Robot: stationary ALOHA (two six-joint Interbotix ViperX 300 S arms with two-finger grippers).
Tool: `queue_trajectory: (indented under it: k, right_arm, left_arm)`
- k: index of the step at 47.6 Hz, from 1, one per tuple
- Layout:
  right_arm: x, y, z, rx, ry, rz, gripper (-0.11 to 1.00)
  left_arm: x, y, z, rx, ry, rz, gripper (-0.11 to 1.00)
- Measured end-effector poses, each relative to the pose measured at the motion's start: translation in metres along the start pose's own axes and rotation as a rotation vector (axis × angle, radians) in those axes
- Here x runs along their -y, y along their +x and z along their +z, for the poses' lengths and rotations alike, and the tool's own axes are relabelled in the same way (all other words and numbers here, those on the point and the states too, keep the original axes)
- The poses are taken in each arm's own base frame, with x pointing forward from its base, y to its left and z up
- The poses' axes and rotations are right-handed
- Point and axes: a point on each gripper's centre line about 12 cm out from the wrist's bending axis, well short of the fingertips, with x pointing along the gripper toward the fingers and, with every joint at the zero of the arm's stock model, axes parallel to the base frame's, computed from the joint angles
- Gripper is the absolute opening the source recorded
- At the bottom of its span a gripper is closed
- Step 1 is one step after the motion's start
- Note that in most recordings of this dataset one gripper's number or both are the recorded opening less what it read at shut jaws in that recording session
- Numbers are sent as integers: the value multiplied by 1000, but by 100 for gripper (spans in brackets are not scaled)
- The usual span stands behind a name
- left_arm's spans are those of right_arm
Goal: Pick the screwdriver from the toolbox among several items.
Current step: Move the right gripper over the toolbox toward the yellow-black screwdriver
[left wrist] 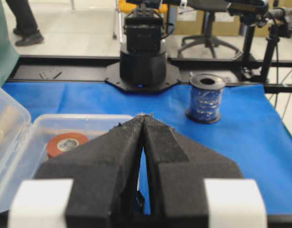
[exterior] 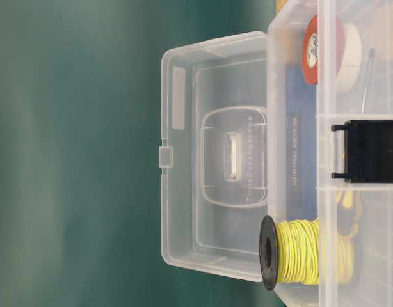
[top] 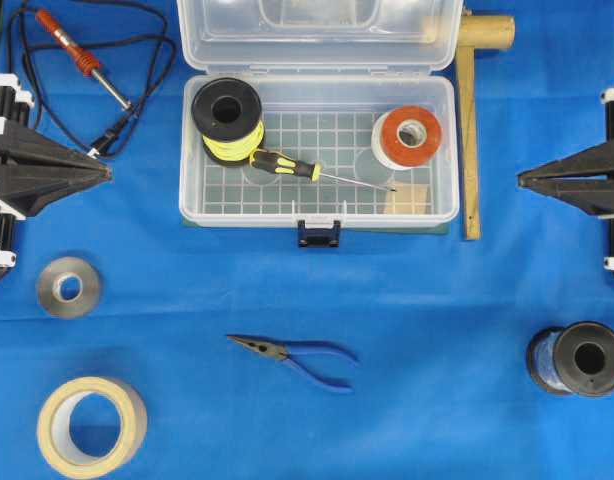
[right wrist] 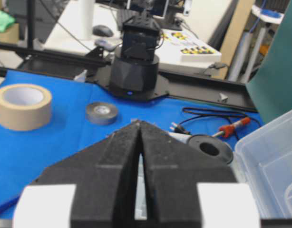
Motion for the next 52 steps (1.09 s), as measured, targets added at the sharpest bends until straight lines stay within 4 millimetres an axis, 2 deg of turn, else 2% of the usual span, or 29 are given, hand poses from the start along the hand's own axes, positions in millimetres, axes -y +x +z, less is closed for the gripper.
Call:
queue_trajectory:
  k: [9,16,23,31,41,44,52]
  right_arm:
    - [0,7,-2,-69,24,-2,0]
    - [4,24,7,-120,97,-25,0]
    - [22,49,14,-223,187,-109,0]
    - [46,82,6,-409,293,-216,0]
    - [63,123,-7,-570,358,-276,1]
    - [68,136,-16,-629,382,-296,9]
    - [80,171,-39,-777,421,-337,58]
  left_arm:
    - [-1,0,-4,-29,-21,7,0]
    - [-1,0,-4,-31,-22,7,0]
    - [-1,0,-4,-29,-22,10,0]
    - [-3,1,-6,-38,-21,20,0]
    - [-4,1,-8,-44,-23,23,0]
    - [-5,1,-8,-44,-21,27,0]
    - [-5,0,-11,-53,-21,30,0]
